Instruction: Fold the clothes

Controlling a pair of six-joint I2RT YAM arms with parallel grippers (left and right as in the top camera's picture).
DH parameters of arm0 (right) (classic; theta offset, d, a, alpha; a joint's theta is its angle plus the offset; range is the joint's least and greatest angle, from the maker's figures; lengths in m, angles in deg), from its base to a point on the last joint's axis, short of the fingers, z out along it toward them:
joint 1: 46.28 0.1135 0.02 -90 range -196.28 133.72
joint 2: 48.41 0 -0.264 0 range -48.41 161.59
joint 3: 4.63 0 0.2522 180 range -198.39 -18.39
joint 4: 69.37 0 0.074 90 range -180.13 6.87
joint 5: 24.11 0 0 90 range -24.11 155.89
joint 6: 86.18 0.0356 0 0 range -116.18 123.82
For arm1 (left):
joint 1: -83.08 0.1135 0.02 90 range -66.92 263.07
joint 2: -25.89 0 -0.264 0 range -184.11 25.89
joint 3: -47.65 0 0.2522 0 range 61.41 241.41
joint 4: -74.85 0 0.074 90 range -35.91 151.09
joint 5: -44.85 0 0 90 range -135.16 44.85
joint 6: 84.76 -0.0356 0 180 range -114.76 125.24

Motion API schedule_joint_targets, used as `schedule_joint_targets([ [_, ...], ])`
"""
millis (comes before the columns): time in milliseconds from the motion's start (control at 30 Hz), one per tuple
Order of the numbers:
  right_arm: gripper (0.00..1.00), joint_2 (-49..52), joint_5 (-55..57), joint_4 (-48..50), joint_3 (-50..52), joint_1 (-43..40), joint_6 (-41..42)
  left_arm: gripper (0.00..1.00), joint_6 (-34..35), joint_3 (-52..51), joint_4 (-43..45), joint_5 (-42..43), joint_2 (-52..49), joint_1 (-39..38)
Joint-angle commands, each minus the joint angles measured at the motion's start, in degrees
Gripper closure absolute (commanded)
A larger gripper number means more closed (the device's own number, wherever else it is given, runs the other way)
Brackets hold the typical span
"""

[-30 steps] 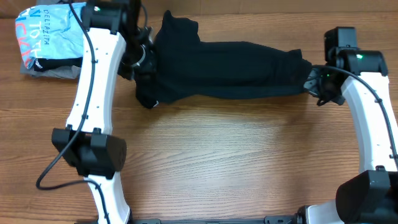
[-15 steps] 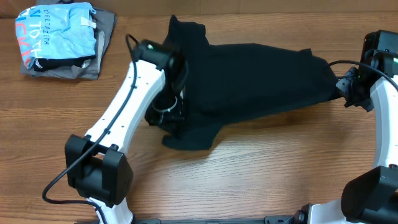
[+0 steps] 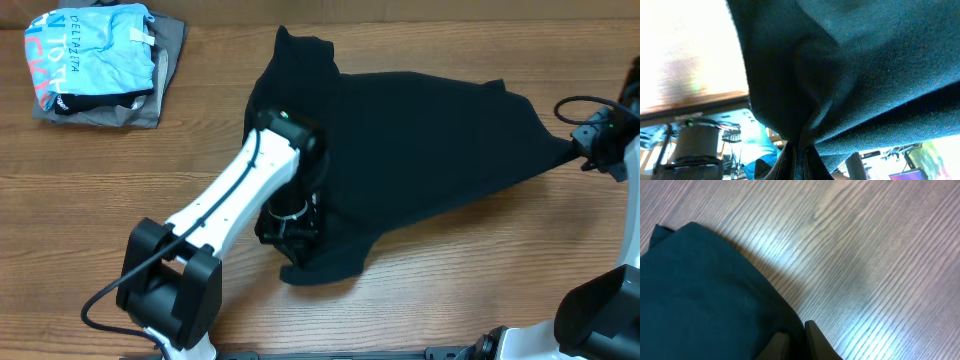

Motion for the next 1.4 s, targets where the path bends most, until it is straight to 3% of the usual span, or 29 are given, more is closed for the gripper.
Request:
schedule_joint_targets([
  [0, 0.88, -1.44, -2.40, 1.40, -0.09, -1.97, -2.29, 0.96, 5.18, -3.41, -0.61, -1.03, 4.48, -0.61],
  [367, 0.84, -1.36, -2.78, -2.16, -0.02, -2.19, -2.19, 0.95, 6.97, -14.16, 6.01, 0.46, 7.91, -1.36],
  [433, 0.78, -1.33, -2.78, -3.08, -0.02, -2.19, -2.19, 0.89, 6.05, -14.43, 7.02, 0.46, 7.91, -1.31],
  [467, 0.62, -1.33, -2.78, -3.17, -0.02, -2.19, -2.19, 0.74, 5.33, -14.40, 7.74, 0.46, 7.91, -1.31],
  [500, 0.50, -1.33, -2.78, -3.19, -0.02, -2.19, -2.19, 0.52, 4.79, -14.43, 8.17, 0.46, 7.91, -1.31],
  [533, 0.48, -1.33, -2.78, -3.26, -0.02, -2.19, -2.19, 0.09, 4.37, -14.43, 8.48, 0.48, 7.91, -1.31],
  [567, 0.47, -1.31, -2.80, -3.32, -0.02, -2.19, -2.19, 0.00, 3.93, -14.43, 8.63, 0.46, 7.91, -1.31],
  [833, 0.38, -0.74, -9.86, -4.92, 0.50, -2.03, -3.08, 0.00, 2.47, -14.43, 10.56, -1.14, 7.89, -1.31],
  [900, 0.28, -0.74, -12.55, -5.03, 2.16, -2.01, -5.38, 0.00, 2.49, -14.43, 12.61, -2.67, 7.89, -1.03],
  [1033, 0.19, -0.74, -16.44, -3.87, 7.54, -2.01, -5.66, 0.00, 2.78, -14.43, 16.65, -6.43, 7.87, 1.75],
  [1200, 0.18, -0.74, -16.79, -2.43, 16.00, -2.03, -5.11, 0.08, 2.36, -14.43, 18.73, -6.40, 7.87, 9.07],
  [1367, 0.21, -0.74, -20.06, 0.09, 22.88, -2.01, -3.23, 0.05, 0.76, -14.43, 20.35, -6.43, 7.87, 13.31],
])
